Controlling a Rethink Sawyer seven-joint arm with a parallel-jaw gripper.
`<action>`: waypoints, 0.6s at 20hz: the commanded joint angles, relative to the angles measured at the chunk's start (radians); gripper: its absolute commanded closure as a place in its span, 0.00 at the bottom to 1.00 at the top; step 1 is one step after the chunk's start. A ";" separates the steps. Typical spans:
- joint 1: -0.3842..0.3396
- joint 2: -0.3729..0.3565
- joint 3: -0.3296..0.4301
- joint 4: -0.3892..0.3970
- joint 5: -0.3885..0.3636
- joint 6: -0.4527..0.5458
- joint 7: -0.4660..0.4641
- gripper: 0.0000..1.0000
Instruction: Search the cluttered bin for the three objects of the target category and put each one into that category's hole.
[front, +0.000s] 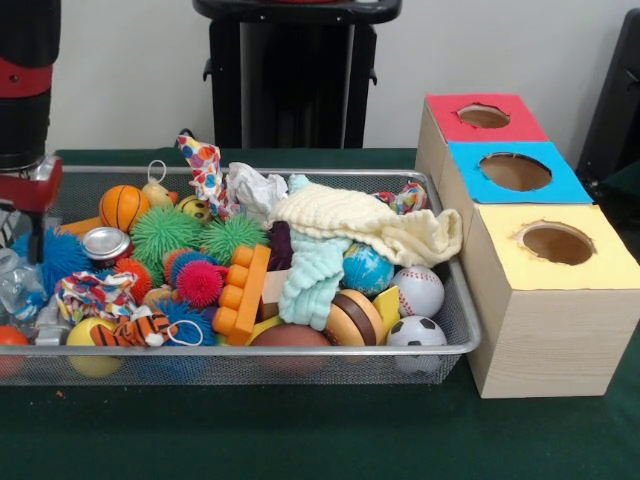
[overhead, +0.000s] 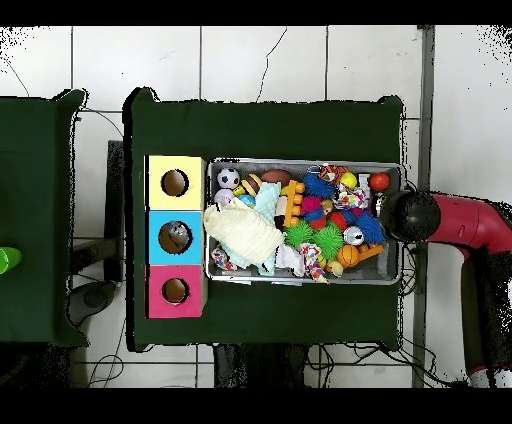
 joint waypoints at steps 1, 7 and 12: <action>-0.030 0.119 0.008 0.041 -0.029 -0.038 -0.072 0.00; -0.007 0.129 -0.020 0.003 -0.065 -0.030 -0.072 0.00; -0.005 0.134 -0.032 0.006 -0.084 -0.058 -0.062 0.00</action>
